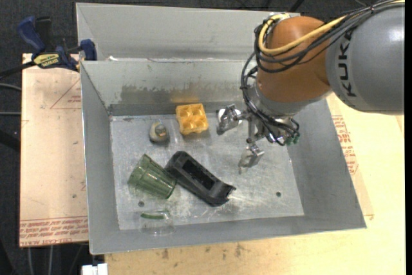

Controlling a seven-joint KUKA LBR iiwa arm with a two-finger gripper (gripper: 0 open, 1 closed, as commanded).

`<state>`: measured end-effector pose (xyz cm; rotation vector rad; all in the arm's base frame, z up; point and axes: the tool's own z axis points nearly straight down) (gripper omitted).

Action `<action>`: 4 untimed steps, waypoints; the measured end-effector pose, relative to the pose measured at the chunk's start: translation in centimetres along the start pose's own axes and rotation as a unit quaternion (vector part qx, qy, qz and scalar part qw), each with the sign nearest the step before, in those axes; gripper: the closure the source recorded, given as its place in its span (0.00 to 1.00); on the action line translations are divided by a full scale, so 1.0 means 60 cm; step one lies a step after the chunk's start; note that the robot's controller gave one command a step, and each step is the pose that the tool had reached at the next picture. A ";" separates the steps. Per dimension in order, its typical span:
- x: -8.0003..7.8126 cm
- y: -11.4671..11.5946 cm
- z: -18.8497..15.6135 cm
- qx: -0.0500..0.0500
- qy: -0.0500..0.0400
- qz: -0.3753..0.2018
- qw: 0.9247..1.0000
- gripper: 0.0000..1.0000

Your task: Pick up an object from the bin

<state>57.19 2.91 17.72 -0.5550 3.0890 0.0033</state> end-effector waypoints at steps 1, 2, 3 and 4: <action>0.018 0.034 0.020 0.000 0.003 -0.041 0.999 0.00; -0.005 0.067 0.070 0.001 0.000 -0.107 0.994 0.00; 0.005 0.108 0.061 0.001 0.000 -0.152 0.988 0.00; 0.038 0.163 0.099 0.006 -0.025 -0.198 0.980 1.00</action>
Offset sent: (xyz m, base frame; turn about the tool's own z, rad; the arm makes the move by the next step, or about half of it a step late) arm -0.0121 0.0430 -0.0476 -0.2240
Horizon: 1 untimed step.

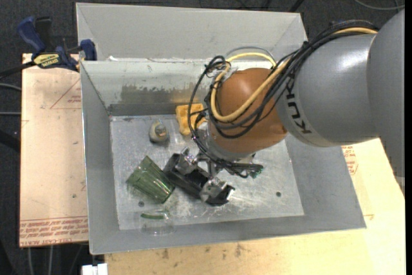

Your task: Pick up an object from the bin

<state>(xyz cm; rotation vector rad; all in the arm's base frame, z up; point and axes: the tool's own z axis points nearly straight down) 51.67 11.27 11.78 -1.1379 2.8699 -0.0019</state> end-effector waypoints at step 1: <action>0.000 0.000 0.000 0.000 0.000 0.000 1.000 1.00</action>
Offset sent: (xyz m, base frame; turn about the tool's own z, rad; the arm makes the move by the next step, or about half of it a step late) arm -0.0007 0.0055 0.1209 0.0198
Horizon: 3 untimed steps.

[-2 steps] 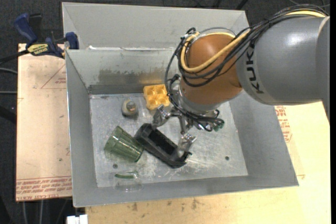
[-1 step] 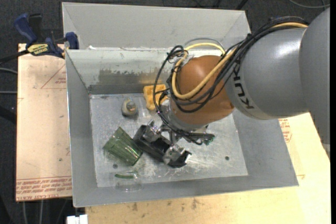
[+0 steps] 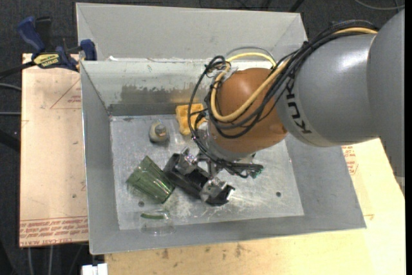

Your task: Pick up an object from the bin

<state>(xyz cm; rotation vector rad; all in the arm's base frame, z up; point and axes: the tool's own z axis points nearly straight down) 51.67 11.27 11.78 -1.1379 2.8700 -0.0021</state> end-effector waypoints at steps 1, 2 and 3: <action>0.004 -0.003 -0.006 -0.006 0.011 -0.002 1.000 1.00; 0.007 -0.001 -0.010 -0.007 0.014 -0.002 1.000 1.00; -0.064 -0.027 -0.145 -0.007 0.025 0.137 0.990 1.00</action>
Offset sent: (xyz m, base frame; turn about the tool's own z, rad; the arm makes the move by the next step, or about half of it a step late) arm 0.0004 0.0052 0.1091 0.0158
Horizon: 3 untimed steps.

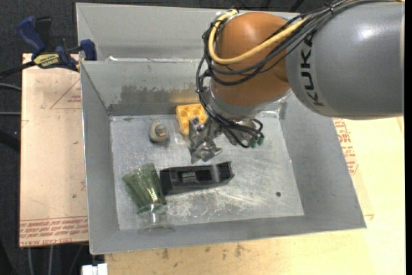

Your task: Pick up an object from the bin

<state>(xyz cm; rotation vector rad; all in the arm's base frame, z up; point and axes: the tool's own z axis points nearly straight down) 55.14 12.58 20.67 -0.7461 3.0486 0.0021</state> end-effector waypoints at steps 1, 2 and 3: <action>0.000 0.000 0.000 0.000 0.000 0.000 1.000 0.00; 0.000 0.000 0.000 0.000 0.000 0.000 1.000 0.00; 0.016 0.005 0.092 0.001 -0.002 0.003 1.000 0.00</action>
Offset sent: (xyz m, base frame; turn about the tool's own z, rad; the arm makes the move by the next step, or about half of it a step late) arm 0.0000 0.0000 0.0000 0.0000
